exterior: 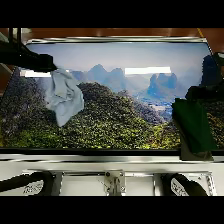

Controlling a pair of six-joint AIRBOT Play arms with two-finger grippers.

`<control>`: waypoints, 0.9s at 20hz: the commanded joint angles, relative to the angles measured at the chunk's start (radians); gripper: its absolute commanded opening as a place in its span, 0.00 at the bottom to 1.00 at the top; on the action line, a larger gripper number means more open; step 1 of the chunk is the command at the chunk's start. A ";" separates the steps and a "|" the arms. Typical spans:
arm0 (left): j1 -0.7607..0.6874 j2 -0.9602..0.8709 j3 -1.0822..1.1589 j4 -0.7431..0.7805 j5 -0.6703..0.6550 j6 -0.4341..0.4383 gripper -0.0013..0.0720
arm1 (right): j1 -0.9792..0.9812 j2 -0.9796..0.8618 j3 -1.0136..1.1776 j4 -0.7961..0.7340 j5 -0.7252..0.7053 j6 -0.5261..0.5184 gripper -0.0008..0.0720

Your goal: Fold the shirts.

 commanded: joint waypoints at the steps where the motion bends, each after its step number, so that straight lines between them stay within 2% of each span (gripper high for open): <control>1: -0.241 0.095 0.000 -0.079 0.039 -0.085 0.07 | 0.000 0.055 0.035 0.060 0.058 -0.008 0.82; 4: -0.426 0.029 -0.081 -0.079 0.188 -0.108 0.07 | 0.000 0.084 0.035 0.040 0.155 -0.008 0.82; 7: -0.551 -0.128 -0.148 -0.098 0.342 -0.119 0.07 | 0.000 0.085 0.035 -0.010 0.166 -0.003 0.82; 8: -0.572 -0.190 -0.146 -0.139 0.365 -0.116 0.24 | 0.000 0.085 0.035 -0.021 0.160 0.002 0.82; 9: -0.580 -0.247 -0.142 -0.199 0.380 -0.116 0.83 | 0.000 0.084 0.034 -0.031 0.160 0.005 0.82; 10: -0.574 -0.288 -0.135 -0.242 0.374 -0.132 0.98 | 0.000 0.081 0.034 -0.050 0.163 0.020 0.82; 13: -0.473 -0.315 -0.127 -0.246 0.249 -0.133 0.98 | 0.000 0.068 0.031 -0.099 0.158 0.029 0.82; 17: -0.228 -0.289 -0.130 -0.105 -0.028 -0.114 0.98 | -0.001 -0.006 -0.037 -0.106 0.127 0.025 0.82; 18: -0.169 -0.288 -0.145 -0.101 -0.071 -0.114 0.98 | -0.001 -0.039 -0.064 -0.103 0.126 0.024 0.91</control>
